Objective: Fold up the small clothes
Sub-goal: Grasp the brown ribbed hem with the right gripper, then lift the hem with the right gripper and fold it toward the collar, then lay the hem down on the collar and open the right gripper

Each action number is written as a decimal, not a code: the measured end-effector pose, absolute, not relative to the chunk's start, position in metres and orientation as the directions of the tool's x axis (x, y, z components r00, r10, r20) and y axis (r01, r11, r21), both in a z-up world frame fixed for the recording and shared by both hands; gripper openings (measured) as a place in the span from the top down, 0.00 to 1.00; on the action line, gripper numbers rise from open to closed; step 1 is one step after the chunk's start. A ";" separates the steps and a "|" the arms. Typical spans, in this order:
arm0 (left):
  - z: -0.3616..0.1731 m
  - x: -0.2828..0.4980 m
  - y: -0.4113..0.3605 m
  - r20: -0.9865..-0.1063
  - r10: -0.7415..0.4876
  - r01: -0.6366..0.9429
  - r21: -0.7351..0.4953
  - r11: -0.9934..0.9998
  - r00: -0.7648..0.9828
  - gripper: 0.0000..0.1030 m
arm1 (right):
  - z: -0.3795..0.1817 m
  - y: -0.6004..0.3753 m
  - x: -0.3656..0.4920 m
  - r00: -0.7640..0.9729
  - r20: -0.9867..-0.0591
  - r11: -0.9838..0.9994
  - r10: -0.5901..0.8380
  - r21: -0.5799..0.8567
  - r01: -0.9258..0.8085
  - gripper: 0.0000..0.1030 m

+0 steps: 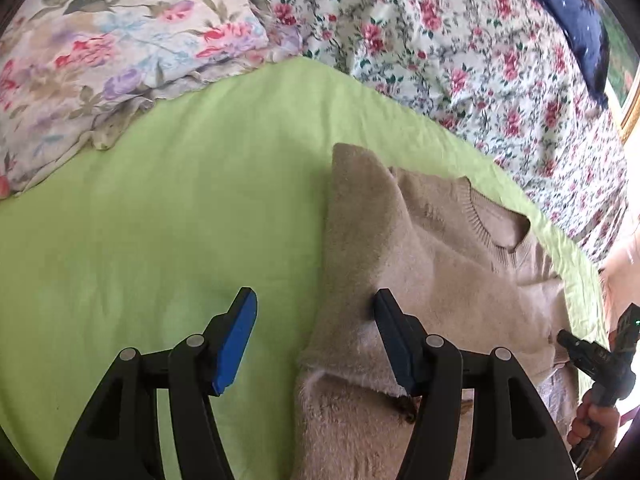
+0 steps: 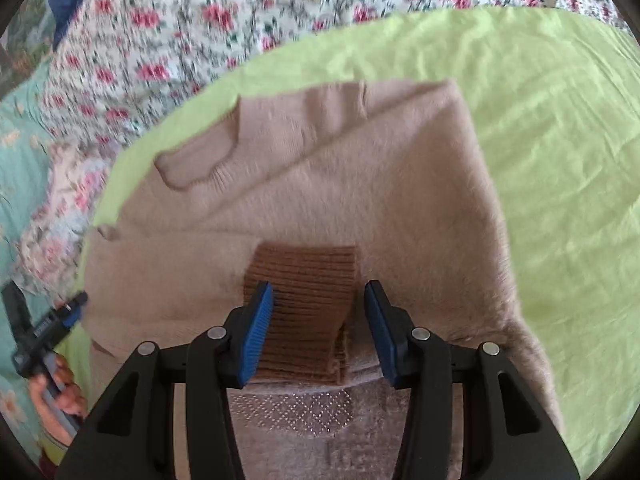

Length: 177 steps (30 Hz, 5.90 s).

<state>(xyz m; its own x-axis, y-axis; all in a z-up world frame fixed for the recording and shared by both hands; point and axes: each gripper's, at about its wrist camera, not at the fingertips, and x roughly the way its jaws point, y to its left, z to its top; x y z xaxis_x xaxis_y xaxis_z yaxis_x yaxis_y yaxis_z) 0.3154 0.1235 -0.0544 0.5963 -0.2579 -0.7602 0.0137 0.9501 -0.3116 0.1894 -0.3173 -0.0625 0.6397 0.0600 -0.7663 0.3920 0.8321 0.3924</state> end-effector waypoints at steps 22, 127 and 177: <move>-0.076 0.326 0.098 -0.810 -0.129 0.043 -0.128 0.991 0.572 0.37 | -0.022 -0.304 0.136 0.761 -0.642 0.838 -0.099 0.358 0.411 0.74; -0.008 0.334 0.083 -0.549 -0.542 0.255 -0.513 0.819 0.636 0.94 | -0.029 -0.404 0.171 0.840 -0.516 0.751 0.168 0.619 0.230 0.92; -0.065 0.182 0.071 -0.651 -0.516 0.136 -0.542 0.830 0.556 0.42 | -0.050 -0.284 0.103 0.768 -0.621 0.828 0.155 0.506 0.242 0.68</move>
